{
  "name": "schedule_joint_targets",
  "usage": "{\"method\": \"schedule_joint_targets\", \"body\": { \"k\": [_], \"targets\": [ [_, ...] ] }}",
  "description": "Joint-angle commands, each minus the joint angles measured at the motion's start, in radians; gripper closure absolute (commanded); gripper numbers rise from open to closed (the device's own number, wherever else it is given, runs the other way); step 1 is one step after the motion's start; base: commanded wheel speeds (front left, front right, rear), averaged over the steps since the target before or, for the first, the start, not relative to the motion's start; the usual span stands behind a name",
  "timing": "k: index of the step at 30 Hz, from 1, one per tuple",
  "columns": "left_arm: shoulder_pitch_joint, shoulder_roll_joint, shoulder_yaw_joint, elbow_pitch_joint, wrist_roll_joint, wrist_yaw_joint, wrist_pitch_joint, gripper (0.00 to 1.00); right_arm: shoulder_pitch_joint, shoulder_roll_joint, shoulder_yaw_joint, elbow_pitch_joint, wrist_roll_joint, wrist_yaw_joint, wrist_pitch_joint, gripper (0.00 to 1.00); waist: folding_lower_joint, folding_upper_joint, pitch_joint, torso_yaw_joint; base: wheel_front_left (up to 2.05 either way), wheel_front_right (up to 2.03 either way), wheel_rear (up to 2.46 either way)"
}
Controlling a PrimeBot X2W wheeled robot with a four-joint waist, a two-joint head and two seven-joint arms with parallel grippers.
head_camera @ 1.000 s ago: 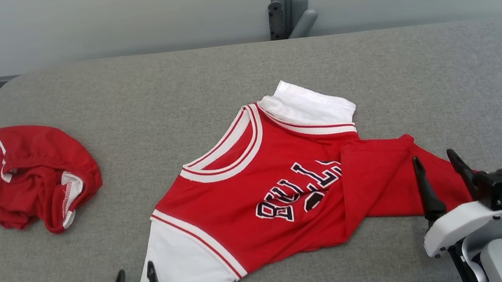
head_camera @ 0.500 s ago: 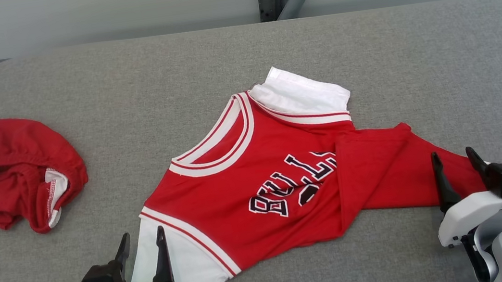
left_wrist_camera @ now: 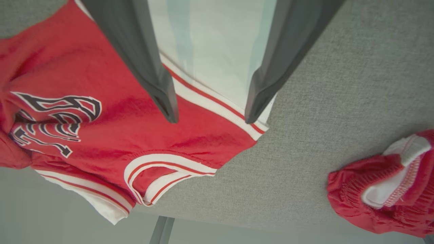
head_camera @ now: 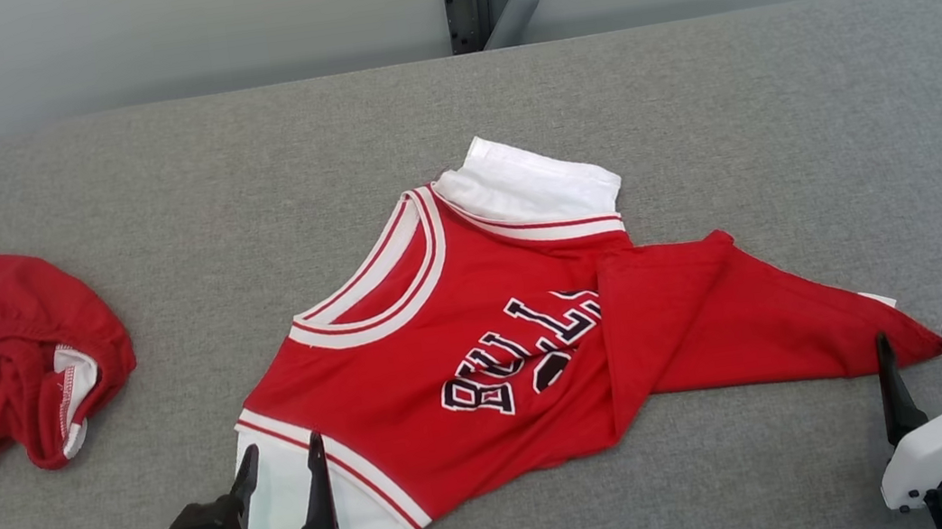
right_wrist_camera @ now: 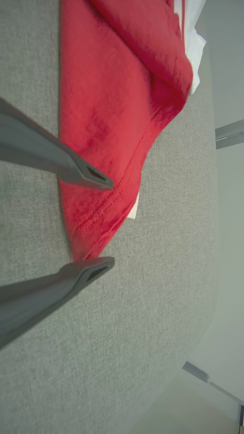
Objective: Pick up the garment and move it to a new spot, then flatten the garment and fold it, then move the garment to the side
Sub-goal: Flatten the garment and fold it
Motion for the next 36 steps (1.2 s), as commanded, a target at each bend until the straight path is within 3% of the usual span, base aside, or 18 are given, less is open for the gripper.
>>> {"method": "schedule_joint_targets", "body": {
  "k": [1,11,12,14,15,24,30,35,36],
  "targets": [
    [0.002,0.002,-0.002,0.003,-0.010,-0.001,0.001,0.00,0.005,0.002,-0.001,0.016,0.007,-0.001,-0.003,0.00,0.0000,0.0000,-0.004,-0.009,0.00,0.00,0.00],
    [-0.020,0.002,-0.007,0.008,-0.003,-0.009,0.001,0.00,-0.073,0.007,-0.018,0.174,0.014,-0.001,-0.003,0.02,0.0000,0.0000,0.028,0.024,0.00,0.00,0.00],
    [-0.020,0.002,-0.005,0.007,-0.004,-0.010,0.001,0.00,-0.085,0.006,-0.026,0.188,0.014,-0.001,-0.001,0.25,0.0000,0.0000,0.033,0.028,0.00,0.00,0.00],
    [-0.023,0.002,-0.001,0.006,-0.005,-0.011,0.001,0.00,-0.108,0.003,-0.035,0.208,0.006,-0.001,-0.001,0.91,0.0000,0.0000,0.042,0.039,0.00,0.00,0.00],
    [-0.025,0.002,-0.001,0.005,-0.005,-0.012,0.001,0.00,-0.117,0.002,-0.041,0.217,0.004,-0.001,-0.001,1.00,0.0000,0.0000,0.047,0.044,0.00,0.00,0.00],
    [-0.054,0.002,-0.031,0.001,-0.025,-0.014,0.001,0.00,-0.260,-0.060,-0.038,0.203,-0.040,-0.001,-0.002,1.00,0.0000,0.0000,0.087,0.102,0.00,0.00,0.00],
    [-0.079,0.002,-0.066,-0.001,-0.048,-0.006,0.001,0.00,-0.462,-0.133,0.018,0.190,-0.102,-0.001,-0.002,1.00,0.0000,0.0000,0.128,0.171,0.00,0.00,0.00],
    [-0.092,0.002,-0.091,0.003,-0.064,-0.001,0.001,0.00,-0.612,-0.186,0.022,0.249,-0.169,-0.001,-0.002,1.00,0.0000,0.0000,0.158,0.228,0.00,0.00,0.00],
    [-0.094,0.002,-0.094,0.004,-0.065,0.001,0.001,0.00,-0.627,-0.195,0.004,0.278,-0.189,-0.001,-0.002,0.70,0.0000,0.0000,0.159,0.235,0.00,0.00,0.00]
  ]
}}
